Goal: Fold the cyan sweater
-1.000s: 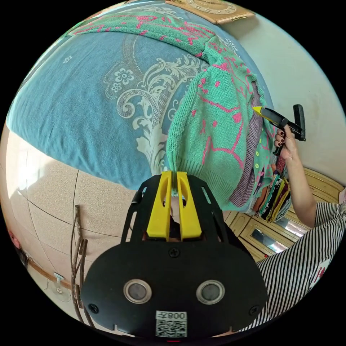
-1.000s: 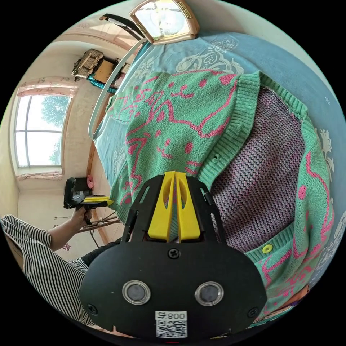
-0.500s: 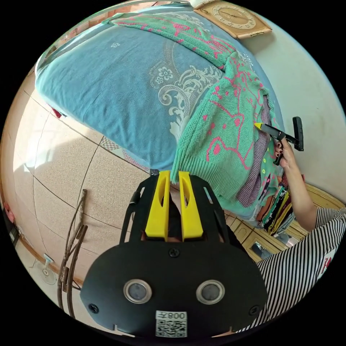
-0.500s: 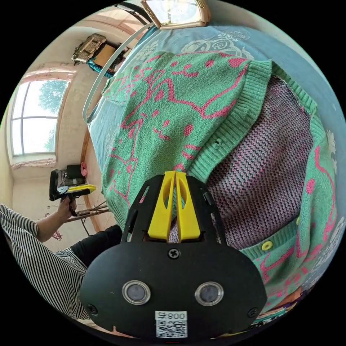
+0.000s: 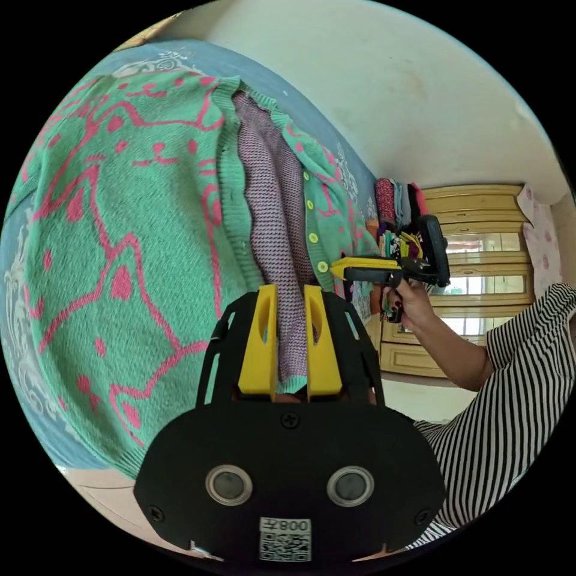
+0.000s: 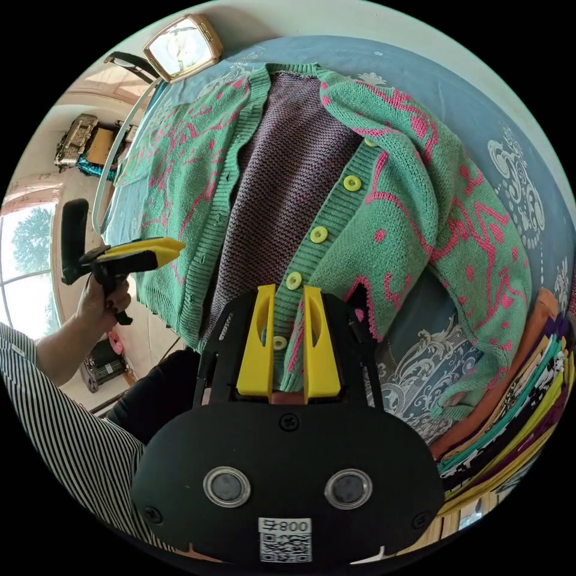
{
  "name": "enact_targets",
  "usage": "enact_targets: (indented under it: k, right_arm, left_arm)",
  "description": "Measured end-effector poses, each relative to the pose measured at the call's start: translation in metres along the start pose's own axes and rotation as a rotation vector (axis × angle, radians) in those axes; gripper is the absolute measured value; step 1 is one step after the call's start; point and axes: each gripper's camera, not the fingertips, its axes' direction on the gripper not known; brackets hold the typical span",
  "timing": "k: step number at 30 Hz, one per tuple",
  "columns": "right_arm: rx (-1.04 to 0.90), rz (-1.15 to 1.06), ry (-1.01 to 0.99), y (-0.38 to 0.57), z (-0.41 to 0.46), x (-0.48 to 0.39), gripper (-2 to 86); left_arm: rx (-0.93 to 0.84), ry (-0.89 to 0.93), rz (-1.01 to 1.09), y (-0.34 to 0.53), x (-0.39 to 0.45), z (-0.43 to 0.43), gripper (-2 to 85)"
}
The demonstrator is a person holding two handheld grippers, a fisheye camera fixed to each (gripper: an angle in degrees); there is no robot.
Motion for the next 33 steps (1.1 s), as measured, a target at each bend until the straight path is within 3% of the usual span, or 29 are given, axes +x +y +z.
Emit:
enact_targets:
  k: [5,10,17,23,27,33]
  right_arm:
    - [-0.005,-0.022,0.018,0.018,0.014,-0.012,9.4]
    - [0.016,-0.040,0.043,0.031,0.012,-0.018,9.6]
    - [0.100,-0.005,-0.025,0.039,-0.010,0.005,7.4]
    - [0.148,0.053,-0.073,0.034,-0.024,0.041,7.1]
    - [0.202,0.035,-0.126,0.042,-0.036,0.034,7.7]
    - [0.087,-0.029,-0.066,0.039,0.003,-0.002,8.8]
  left_arm:
    - [-0.084,0.007,0.156,-0.105,0.032,0.080,7.8]
    - [-0.141,-0.011,0.153,-0.163,0.040,0.143,7.8]
    - [0.008,0.022,0.088,-0.240,0.039,0.174,7.9]
    - [-0.043,-0.031,0.177,-0.324,0.068,0.223,8.4]
    - [-0.057,-0.136,0.238,-0.326,0.086,0.233,8.2]
    - [-0.115,-0.241,0.215,-0.307,0.080,0.254,7.5]
